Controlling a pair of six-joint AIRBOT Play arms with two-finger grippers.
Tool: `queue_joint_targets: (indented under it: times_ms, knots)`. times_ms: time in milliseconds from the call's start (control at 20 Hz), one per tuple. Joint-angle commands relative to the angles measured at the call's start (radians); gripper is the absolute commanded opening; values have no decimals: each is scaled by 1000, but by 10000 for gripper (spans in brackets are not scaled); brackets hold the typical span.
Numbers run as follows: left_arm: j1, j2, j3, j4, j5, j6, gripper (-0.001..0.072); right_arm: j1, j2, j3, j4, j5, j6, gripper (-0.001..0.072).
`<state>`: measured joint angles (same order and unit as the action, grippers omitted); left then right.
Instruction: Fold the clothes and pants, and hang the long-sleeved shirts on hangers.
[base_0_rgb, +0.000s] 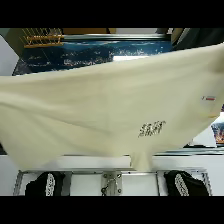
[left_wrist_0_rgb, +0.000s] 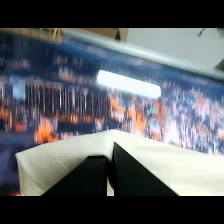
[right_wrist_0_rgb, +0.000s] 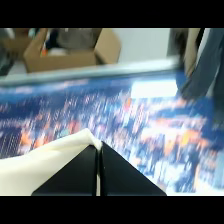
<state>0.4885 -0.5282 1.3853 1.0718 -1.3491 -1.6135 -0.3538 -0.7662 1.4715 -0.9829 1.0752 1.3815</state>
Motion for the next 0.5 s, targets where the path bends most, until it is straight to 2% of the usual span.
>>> queue_joint_targets:
  times_ms: [0,150,250,350,450]
  knots:
    - [20,-136,-205,-80,-18,-5,5,78,-203,-2,-8,133,33,6]
    - [-93,-353,-338,-45,211,32,4,193,-454,-2,-124,88,34,7]
    - [-167,-540,-315,-44,369,81,5,227,-593,0,-158,-3,33,7]
    - [-240,-741,-202,-45,412,117,4,242,-696,0,-149,-101,45,8]
    - [-300,-929,-43,-45,402,117,5,242,-753,0,-108,-186,45,9]
